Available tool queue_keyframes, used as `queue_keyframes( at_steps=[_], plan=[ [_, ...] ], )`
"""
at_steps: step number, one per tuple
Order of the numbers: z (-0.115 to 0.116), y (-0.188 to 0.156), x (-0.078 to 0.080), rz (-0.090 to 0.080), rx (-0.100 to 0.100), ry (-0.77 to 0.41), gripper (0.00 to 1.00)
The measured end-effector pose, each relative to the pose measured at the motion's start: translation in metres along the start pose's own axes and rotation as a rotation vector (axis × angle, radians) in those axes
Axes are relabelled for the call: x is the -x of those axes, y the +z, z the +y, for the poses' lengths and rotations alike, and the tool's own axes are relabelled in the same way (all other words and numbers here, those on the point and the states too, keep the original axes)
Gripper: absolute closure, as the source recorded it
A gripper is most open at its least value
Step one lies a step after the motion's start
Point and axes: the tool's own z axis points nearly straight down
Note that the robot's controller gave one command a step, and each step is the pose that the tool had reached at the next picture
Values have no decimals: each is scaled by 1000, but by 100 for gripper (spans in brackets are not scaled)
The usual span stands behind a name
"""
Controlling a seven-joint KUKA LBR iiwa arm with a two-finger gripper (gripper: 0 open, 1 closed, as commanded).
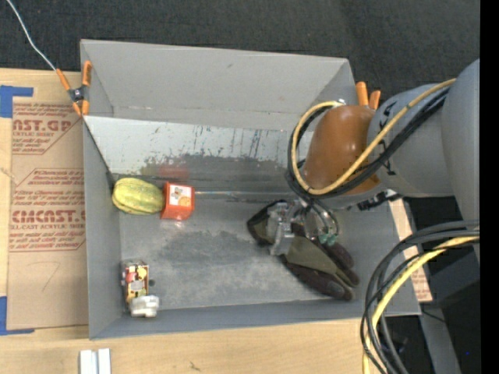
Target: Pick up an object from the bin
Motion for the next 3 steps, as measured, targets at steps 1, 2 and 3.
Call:
queue_keyframes(
  at_steps=[1,2,3],
  plan=[
    [0,-15,-1,5,0,0,100],
    [0,-37,-1,3,0,0,100],
    [0,-59,0,1,0,0,100]
  ],
)
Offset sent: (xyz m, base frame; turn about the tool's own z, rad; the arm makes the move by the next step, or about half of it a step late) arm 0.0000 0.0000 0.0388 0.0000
